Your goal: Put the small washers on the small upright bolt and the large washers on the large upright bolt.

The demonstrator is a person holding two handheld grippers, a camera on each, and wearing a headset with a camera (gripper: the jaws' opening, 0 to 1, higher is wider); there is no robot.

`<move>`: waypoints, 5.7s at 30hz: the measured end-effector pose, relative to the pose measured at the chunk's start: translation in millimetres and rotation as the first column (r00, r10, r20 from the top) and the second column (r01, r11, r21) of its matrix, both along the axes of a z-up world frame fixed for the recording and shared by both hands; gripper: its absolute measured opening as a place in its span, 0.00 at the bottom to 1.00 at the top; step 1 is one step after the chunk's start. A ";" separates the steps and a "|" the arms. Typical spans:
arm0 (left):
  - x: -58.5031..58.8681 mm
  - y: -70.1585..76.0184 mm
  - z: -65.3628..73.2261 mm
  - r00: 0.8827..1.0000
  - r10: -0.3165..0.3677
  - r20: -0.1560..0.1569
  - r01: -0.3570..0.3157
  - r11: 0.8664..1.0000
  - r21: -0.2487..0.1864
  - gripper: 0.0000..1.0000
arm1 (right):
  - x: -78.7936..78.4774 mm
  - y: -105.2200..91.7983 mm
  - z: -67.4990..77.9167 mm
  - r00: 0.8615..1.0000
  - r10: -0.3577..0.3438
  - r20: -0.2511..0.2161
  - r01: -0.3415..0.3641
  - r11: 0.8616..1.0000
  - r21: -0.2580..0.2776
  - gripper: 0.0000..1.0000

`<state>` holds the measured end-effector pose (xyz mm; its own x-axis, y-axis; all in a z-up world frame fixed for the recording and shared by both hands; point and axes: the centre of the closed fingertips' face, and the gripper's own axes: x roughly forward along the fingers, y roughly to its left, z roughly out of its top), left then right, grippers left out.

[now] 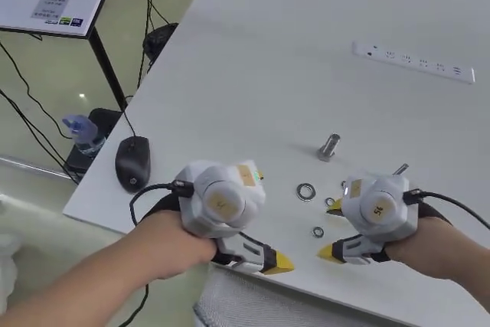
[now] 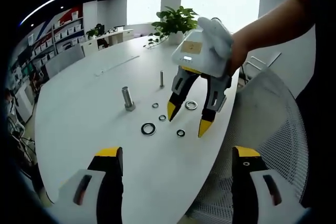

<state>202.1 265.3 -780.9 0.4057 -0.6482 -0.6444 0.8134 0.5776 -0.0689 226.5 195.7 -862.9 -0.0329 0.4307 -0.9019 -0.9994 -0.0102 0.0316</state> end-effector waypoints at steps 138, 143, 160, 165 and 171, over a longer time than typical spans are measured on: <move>11.9 -12.7 3.4 0.997 0.076 0.007 -0.076 0.997 -0.008 0.97 | 148.4 -114.5 61.9 0.972 -0.216 0.090 0.227 0.962 -0.151 0.12; 10.6 -13.0 0.5 0.997 0.076 -0.003 -0.076 0.997 -0.011 0.99 | 149.4 -112.0 58.3 0.974 -0.208 0.088 0.219 0.962 -0.160 0.12; 11.4 -15.0 -0.7 0.998 0.060 -0.013 -0.060 0.998 -0.016 0.98 | 149.6 -111.3 50.4 0.979 -0.189 0.082 0.201 0.960 -0.194 0.12; 13.3 -11.7 -0.7 0.998 0.066 -0.014 -0.066 0.998 -0.014 0.97 | 150.2 -111.3 47.7 0.979 -0.188 0.082 0.201 0.959 -0.200 0.12; 11.1 -9.5 -1.8 0.997 0.069 -0.020 -0.069 0.998 -0.010 0.95 | 153.8 -112.3 40.6 0.979 -0.190 0.080 0.203 0.957 -0.206 0.12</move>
<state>213.2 255.8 -782.7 0.4368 -0.6260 -0.6460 0.7701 0.6314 -0.0911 380.3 83.3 -822.2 0.0886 0.2226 -0.9709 -0.9813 0.1869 -0.0467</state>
